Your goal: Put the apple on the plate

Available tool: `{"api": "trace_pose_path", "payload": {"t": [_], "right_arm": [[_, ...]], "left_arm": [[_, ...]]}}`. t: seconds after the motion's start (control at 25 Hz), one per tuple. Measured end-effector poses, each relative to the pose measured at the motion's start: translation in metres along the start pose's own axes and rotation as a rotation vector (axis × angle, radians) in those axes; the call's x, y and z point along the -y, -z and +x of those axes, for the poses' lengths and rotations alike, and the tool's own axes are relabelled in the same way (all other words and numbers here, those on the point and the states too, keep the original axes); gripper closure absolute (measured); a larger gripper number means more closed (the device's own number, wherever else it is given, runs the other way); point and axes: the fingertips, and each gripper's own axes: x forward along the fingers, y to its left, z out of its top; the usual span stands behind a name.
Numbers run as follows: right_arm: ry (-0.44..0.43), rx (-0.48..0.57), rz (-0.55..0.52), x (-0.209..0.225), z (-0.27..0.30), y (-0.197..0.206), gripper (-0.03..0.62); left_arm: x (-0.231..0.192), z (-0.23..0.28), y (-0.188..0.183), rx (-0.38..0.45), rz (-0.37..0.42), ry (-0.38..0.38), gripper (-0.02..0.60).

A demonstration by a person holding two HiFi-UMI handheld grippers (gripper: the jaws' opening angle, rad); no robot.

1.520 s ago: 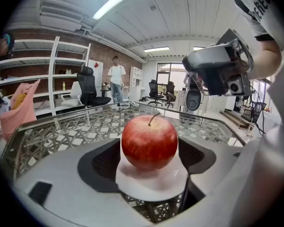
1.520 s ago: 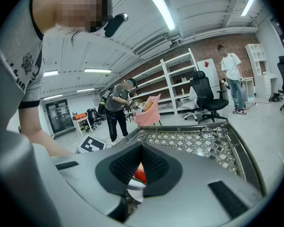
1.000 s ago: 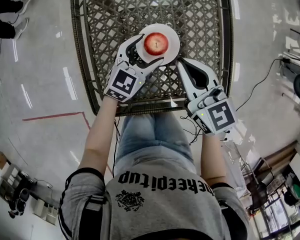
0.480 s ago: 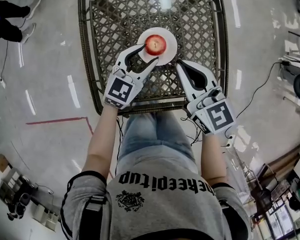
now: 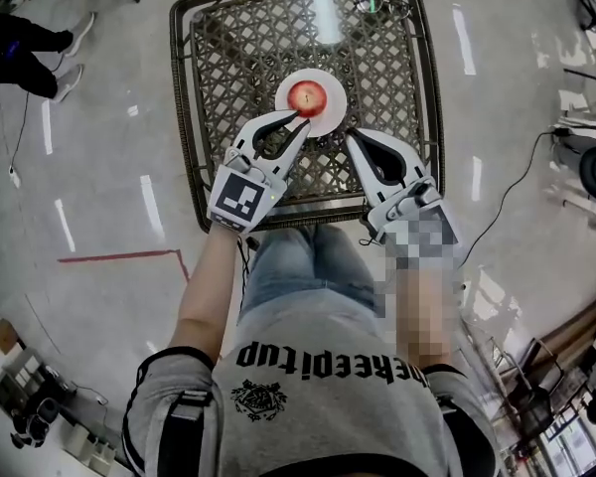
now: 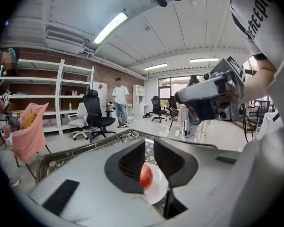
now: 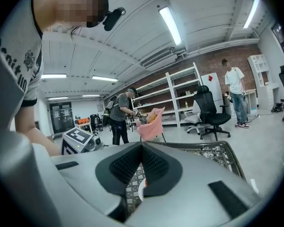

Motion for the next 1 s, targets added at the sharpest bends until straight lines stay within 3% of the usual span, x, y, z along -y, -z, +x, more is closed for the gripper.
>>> {"api": "trace_pose_path", "payload": {"t": [0.24,0.6,1.0], "right_arm": [[0.001,0.019,-0.016,-0.007,-0.001,-0.008,0.591],[0.002,0.048,-0.048,-0.019,-0.007,-0.023,0.591],[0.001,0.078,-0.081,-0.041,-0.033,-0.032,0.591]], "left_arm": [[0.006,-0.011,-0.025,0.046,0.009,0.008,0.549],[0.016,-0.032,-0.071,0.115,-0.068,0.01,0.565],[0.044,-0.059,-0.113,0.16,-0.037,0.017,0.566]]}}
